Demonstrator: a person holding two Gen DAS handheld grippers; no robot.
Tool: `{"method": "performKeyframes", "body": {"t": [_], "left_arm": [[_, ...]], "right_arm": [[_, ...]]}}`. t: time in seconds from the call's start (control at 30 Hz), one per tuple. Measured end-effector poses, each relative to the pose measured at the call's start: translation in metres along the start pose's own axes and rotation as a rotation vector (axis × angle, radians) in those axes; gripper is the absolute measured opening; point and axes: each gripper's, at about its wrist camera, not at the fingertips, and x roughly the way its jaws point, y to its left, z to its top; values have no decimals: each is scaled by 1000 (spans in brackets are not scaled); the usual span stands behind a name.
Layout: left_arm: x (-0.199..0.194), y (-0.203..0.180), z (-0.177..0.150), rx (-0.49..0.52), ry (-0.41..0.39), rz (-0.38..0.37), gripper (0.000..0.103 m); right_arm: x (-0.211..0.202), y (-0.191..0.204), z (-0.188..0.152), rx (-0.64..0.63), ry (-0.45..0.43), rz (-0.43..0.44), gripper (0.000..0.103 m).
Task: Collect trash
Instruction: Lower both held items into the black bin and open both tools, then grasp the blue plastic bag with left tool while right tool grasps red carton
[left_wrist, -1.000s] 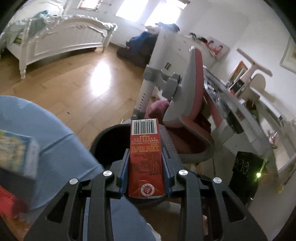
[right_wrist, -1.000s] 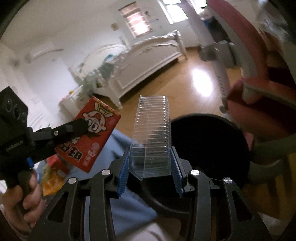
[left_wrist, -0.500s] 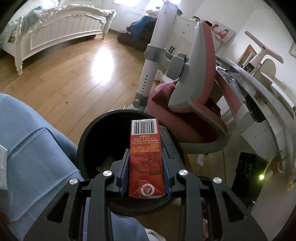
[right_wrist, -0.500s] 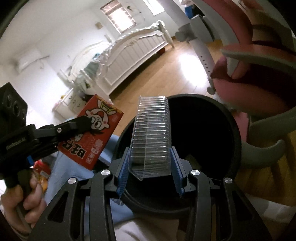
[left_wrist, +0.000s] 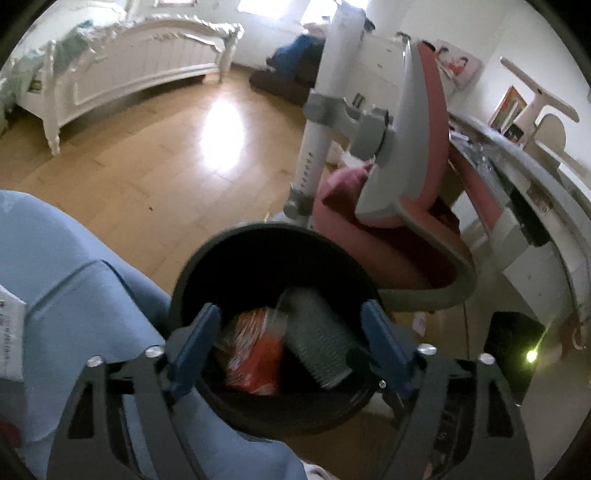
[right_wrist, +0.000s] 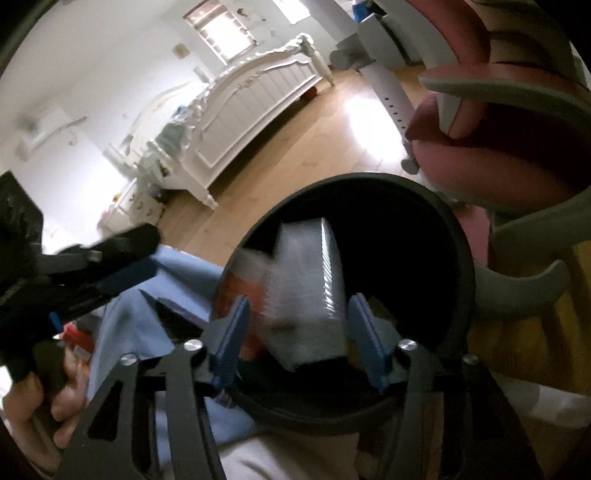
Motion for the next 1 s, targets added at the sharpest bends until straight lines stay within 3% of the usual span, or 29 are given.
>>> {"method": "performKeyframes", "body": {"t": [0.3,0.47,0.6,0.8,1.0], "left_arm": [[-40,10,-8,-24,-37,-26,81],[-86,26,-16,-45,-99,-15,85],[-134,58,-32,-88,-162,45,86],[-211,136,-71,-177,-225,219,86],[-264,203,-112,-137,-208,399,86]], "right_arm": [[-6,20,2,-45,-4,5,59],[-12,70,2,-141,-6,70,59],[-9,125,-3,-253,22,149,59],[10,220,-24,-450,123,305,59],[36,288,-43,-623,191,309,66]]}}
